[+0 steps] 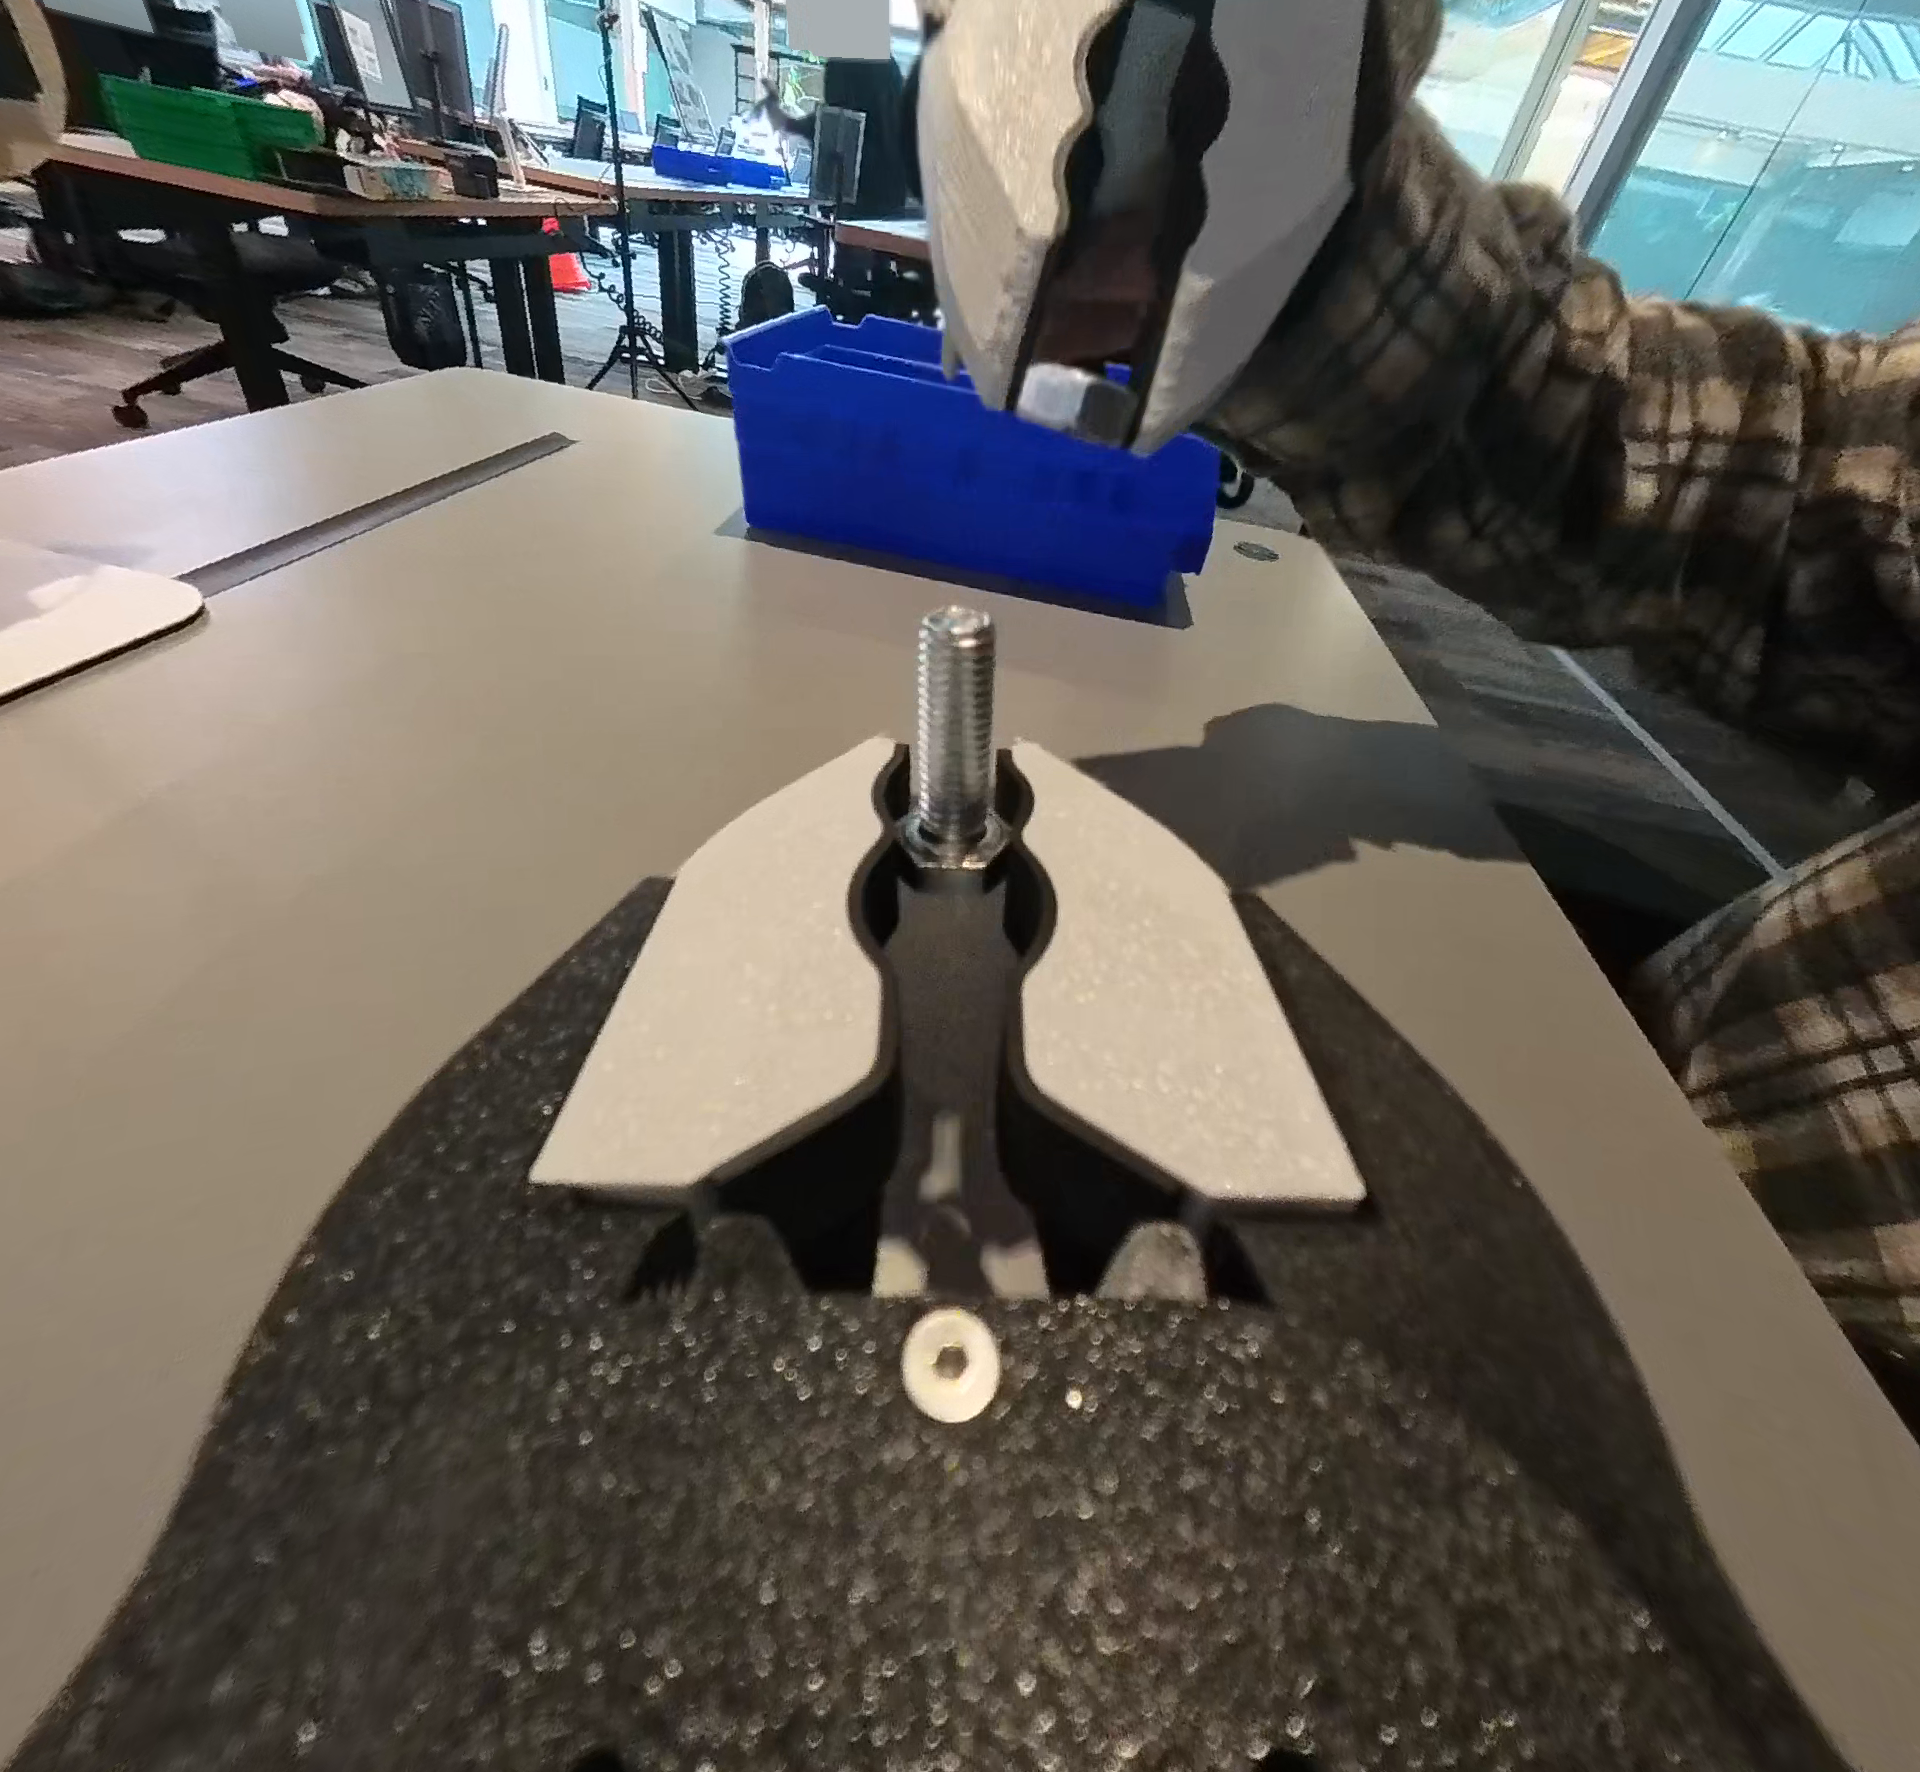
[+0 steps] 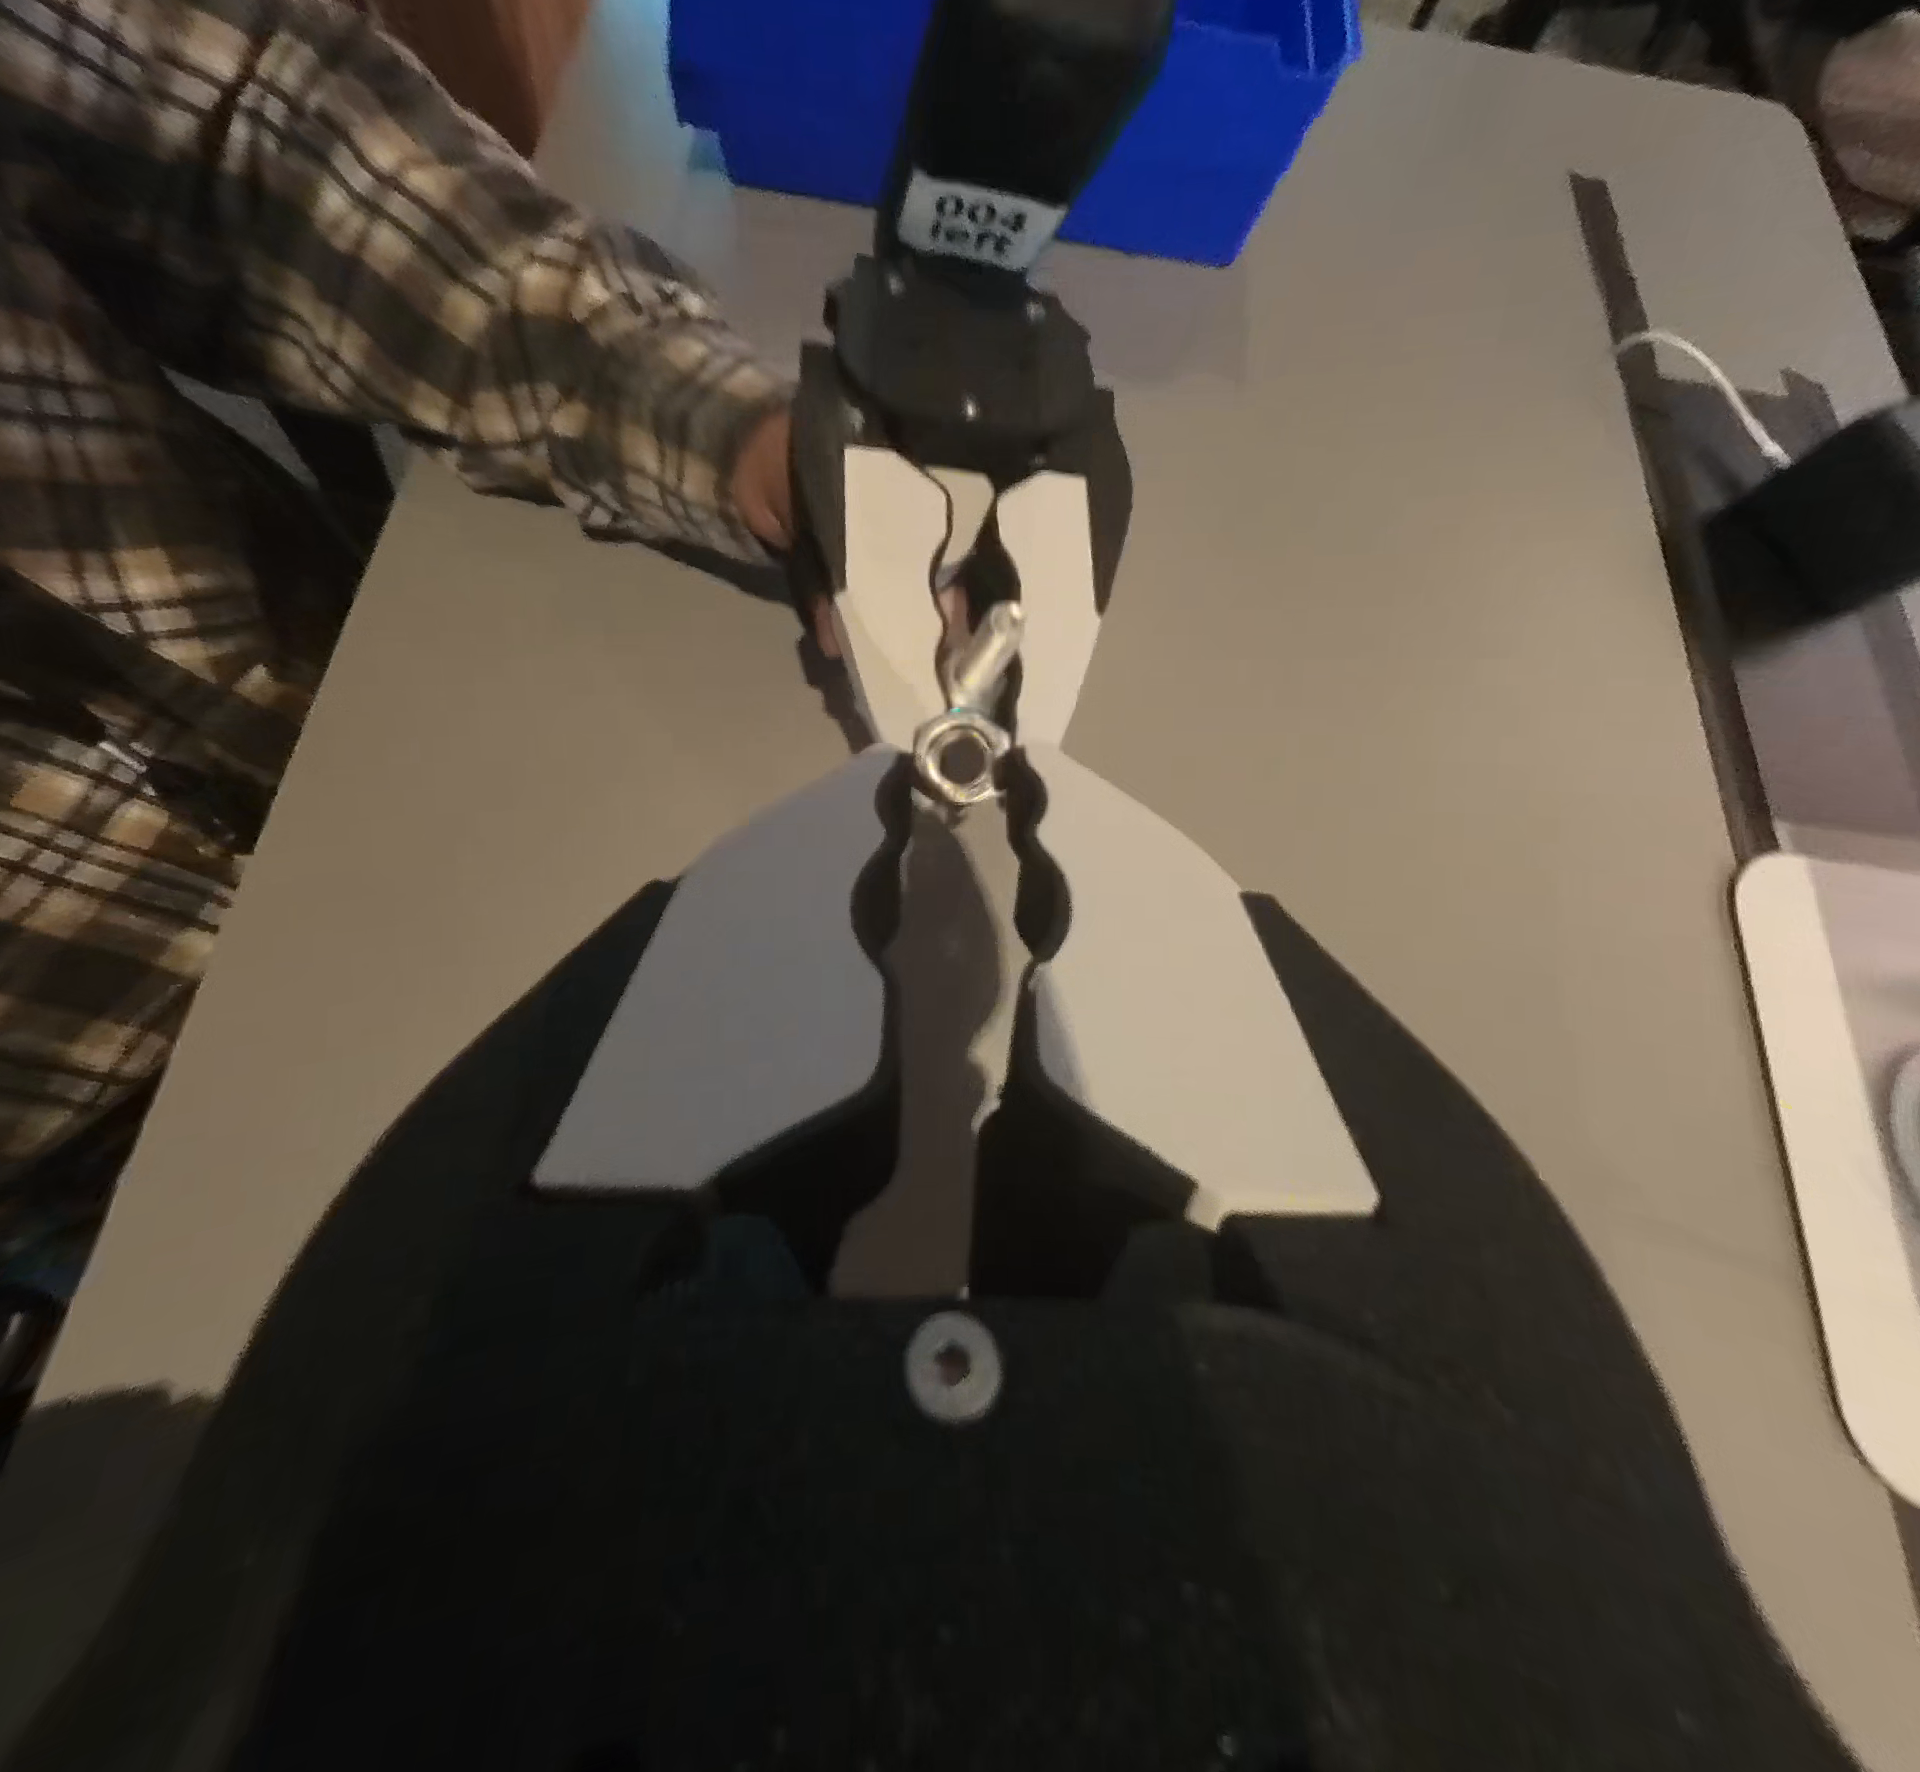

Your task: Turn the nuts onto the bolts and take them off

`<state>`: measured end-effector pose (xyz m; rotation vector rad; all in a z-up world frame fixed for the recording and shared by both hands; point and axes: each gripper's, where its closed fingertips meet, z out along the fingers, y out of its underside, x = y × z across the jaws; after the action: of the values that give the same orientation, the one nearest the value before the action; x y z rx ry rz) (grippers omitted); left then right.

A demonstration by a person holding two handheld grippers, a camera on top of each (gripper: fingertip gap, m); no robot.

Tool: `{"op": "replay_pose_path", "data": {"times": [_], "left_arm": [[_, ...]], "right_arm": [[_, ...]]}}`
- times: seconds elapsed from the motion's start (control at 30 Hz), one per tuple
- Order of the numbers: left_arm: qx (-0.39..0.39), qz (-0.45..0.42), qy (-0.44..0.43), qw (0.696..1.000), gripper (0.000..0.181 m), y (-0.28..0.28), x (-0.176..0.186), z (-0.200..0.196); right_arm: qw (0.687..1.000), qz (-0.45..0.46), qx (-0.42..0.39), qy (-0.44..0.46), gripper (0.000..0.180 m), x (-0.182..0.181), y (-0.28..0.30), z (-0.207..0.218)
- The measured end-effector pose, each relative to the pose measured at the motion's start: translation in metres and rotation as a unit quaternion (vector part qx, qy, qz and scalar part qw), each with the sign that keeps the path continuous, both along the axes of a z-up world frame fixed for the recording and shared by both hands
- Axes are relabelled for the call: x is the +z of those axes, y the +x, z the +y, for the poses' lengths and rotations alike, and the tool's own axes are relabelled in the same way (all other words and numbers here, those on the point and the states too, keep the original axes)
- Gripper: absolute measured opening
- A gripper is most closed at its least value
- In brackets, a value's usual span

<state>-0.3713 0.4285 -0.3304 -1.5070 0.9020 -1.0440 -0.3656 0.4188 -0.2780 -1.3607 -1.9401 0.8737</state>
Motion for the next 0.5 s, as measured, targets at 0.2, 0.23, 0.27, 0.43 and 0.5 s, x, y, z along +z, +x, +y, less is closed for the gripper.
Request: {"op": "replay_pose_path", "data": {"times": [0.2,0.23,0.27,0.43,0.5], "left_arm": [[0.003,0.02,0.008,1.0,0.015,0.003,-0.003,-0.001],[0.005,0.024,0.009,1.0,0.015,0.003,-0.004,-0.001],[0.005,0.028,0.01,1.0,0.015,0.003,-0.005,-0.001],[0.009,0.047,0.022,0.999,0.015,0.005,-0.006,-0.002],[0.011,0.058,0.028,0.998,0.015,0.006,-0.007,-0.002]], "right_arm": [[0.999,-0.035,0.026,0.008,0.017,-0.005,-0.023,-0.003],[0.999,-0.042,0.029,0.01,0.017,-0.007,-0.025,-0.003],[0.998,-0.051,0.03,0.013,0.017,-0.009,-0.026,-0.003],[0.995,-0.086,0.042,0.004,0.018,-0.017,-0.029,-0.002],[0.994,-0.099,0.048,-0.001,0.017,-0.02,-0.029,-0.004]]}}
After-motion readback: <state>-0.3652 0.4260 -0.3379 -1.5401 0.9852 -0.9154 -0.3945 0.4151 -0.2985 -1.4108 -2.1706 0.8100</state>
